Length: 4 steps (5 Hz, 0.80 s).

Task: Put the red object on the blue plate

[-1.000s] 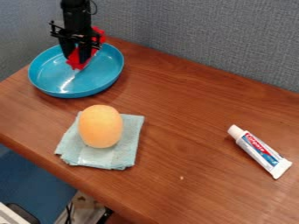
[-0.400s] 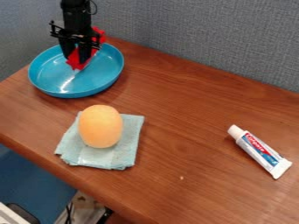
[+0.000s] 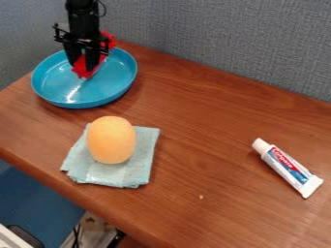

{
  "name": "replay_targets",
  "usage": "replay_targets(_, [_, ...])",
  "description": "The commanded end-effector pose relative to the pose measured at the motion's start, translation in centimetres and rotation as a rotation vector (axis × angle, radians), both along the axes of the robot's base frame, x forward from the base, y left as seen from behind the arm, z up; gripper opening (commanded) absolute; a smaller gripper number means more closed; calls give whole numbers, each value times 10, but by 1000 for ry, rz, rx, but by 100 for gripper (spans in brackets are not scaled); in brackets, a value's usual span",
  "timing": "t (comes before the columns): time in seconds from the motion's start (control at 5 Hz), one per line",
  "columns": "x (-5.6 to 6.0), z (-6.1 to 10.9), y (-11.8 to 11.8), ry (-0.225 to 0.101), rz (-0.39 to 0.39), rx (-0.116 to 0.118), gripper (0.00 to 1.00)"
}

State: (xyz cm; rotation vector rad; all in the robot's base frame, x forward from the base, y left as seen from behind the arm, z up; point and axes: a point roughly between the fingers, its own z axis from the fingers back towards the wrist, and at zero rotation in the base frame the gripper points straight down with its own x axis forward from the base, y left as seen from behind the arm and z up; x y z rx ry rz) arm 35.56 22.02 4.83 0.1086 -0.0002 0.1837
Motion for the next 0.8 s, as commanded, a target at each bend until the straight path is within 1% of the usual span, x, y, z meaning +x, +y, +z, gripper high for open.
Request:
replay_targets(0.0, [-3, 24, 8, -42, 16, 31, 0])
replay_targets(0.6, [-6, 25, 7, -35, 17, 26, 0])
